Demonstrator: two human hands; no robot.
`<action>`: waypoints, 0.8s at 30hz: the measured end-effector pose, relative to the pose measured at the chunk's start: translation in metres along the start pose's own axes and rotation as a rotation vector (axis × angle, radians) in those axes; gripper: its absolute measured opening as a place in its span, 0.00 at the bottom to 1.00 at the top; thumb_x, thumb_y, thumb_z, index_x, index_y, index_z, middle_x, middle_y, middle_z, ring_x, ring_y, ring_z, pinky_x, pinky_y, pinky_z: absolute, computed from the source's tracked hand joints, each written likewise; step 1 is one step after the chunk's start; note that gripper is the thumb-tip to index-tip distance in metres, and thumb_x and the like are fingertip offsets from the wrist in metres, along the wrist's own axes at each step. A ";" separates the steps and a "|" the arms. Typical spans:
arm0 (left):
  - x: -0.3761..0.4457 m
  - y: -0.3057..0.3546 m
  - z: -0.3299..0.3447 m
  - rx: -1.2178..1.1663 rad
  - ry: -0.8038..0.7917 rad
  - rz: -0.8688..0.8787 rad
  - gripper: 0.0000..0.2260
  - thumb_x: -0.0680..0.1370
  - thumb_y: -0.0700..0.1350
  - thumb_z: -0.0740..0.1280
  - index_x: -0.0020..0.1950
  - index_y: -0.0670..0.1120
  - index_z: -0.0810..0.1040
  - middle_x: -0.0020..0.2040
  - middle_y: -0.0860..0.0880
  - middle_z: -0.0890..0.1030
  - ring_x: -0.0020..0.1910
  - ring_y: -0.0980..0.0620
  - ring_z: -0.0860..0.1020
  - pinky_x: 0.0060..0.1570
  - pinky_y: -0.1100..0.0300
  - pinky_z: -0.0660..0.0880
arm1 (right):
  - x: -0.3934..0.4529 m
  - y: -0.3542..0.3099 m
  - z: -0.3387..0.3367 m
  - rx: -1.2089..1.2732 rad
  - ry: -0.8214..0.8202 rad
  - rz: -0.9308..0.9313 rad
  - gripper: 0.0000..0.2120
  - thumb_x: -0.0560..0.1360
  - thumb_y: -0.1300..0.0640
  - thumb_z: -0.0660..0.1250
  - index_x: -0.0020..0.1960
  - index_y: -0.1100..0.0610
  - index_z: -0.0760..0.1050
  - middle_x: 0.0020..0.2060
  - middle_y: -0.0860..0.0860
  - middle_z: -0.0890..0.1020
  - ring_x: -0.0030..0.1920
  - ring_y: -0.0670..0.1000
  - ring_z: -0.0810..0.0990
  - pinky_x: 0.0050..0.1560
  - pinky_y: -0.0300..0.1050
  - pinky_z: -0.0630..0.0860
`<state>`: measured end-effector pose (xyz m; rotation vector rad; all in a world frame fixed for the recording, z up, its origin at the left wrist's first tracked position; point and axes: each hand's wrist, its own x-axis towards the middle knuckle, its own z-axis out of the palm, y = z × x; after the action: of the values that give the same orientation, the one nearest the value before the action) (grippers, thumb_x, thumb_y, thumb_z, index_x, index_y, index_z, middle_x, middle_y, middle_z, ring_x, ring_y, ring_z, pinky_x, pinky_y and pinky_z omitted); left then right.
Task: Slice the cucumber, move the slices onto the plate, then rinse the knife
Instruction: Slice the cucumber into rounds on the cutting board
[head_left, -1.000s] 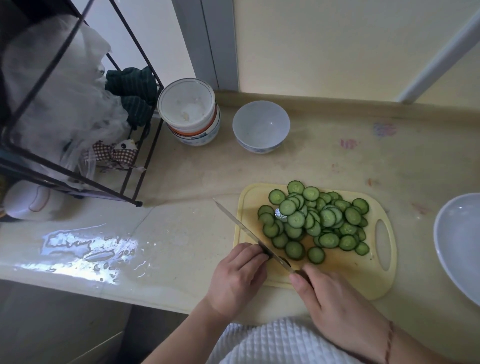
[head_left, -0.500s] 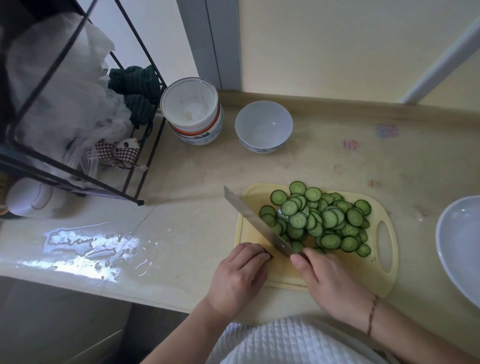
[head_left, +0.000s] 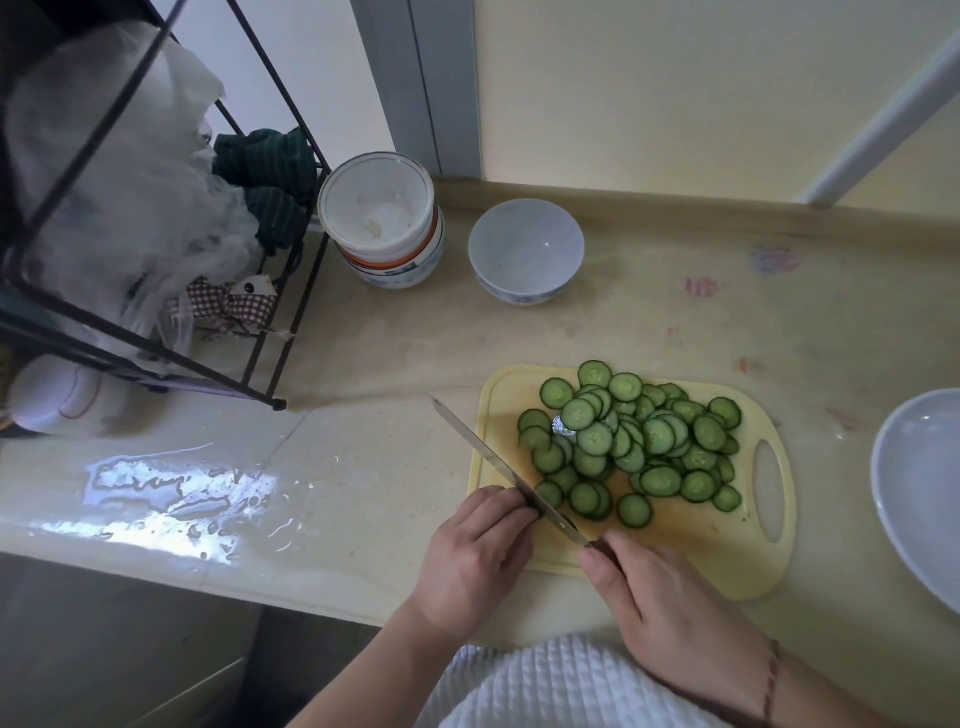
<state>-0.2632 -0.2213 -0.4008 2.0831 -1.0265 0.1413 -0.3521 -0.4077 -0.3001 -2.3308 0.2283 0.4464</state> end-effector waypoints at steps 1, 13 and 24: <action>-0.001 -0.001 0.000 0.004 0.001 0.004 0.06 0.80 0.39 0.69 0.52 0.39 0.85 0.53 0.46 0.84 0.51 0.46 0.82 0.53 0.58 0.79 | 0.002 0.000 0.003 -0.009 0.000 -0.001 0.29 0.71 0.28 0.36 0.40 0.49 0.65 0.30 0.47 0.73 0.32 0.45 0.72 0.32 0.38 0.65; -0.002 -0.001 -0.003 0.041 -0.027 0.042 0.07 0.74 0.34 0.74 0.52 0.38 0.84 0.51 0.45 0.82 0.50 0.46 0.80 0.53 0.60 0.78 | 0.026 0.002 -0.002 0.007 0.026 0.085 0.24 0.73 0.33 0.40 0.37 0.49 0.64 0.27 0.47 0.73 0.27 0.47 0.72 0.29 0.42 0.68; -0.002 -0.001 -0.003 0.025 -0.003 0.030 0.04 0.77 0.38 0.71 0.50 0.39 0.85 0.51 0.46 0.83 0.50 0.47 0.81 0.52 0.58 0.79 | -0.001 -0.012 -0.003 0.032 0.017 0.018 0.23 0.75 0.33 0.43 0.38 0.49 0.65 0.29 0.49 0.74 0.32 0.49 0.75 0.34 0.47 0.72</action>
<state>-0.2637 -0.2178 -0.4005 2.0916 -1.0631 0.1676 -0.3489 -0.4014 -0.2899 -2.3033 0.2634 0.4286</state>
